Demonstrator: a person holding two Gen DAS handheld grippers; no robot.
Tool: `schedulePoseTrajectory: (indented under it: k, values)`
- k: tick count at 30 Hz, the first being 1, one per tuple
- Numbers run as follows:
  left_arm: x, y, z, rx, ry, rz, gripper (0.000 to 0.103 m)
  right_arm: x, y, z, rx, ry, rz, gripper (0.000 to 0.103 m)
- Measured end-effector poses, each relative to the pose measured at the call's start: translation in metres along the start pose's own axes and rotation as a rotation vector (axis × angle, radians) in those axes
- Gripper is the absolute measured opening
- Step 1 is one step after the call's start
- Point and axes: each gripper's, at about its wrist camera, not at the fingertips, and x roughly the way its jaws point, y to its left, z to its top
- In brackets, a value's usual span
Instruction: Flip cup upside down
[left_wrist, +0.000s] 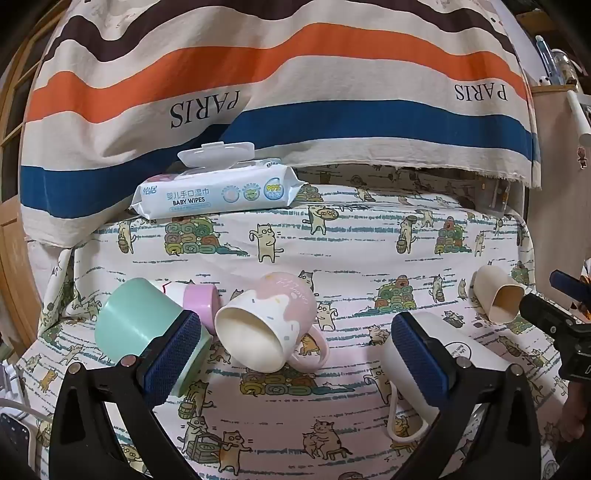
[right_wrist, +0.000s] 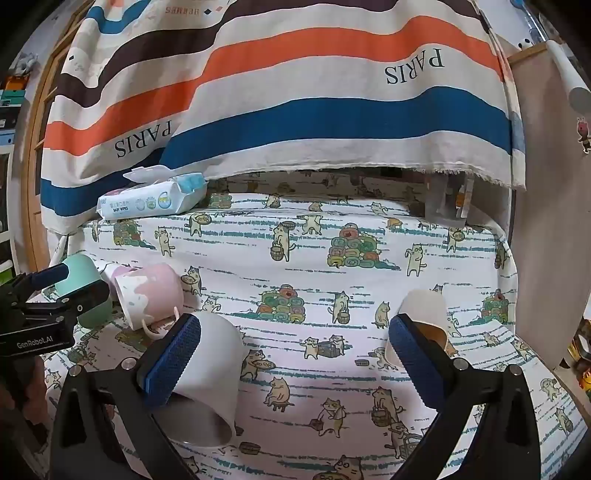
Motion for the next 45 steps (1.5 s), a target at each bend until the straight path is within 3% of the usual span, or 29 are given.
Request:
schedulePoseTrajectory:
  k: [45]
  values:
    - [-0.0021, 0.0013, 0.0004, -0.002, -0.005, -0.023, 0.102, 0.0009, 0.0001, 0.0005, 0.005, 0.002, 0.001, 0.103]
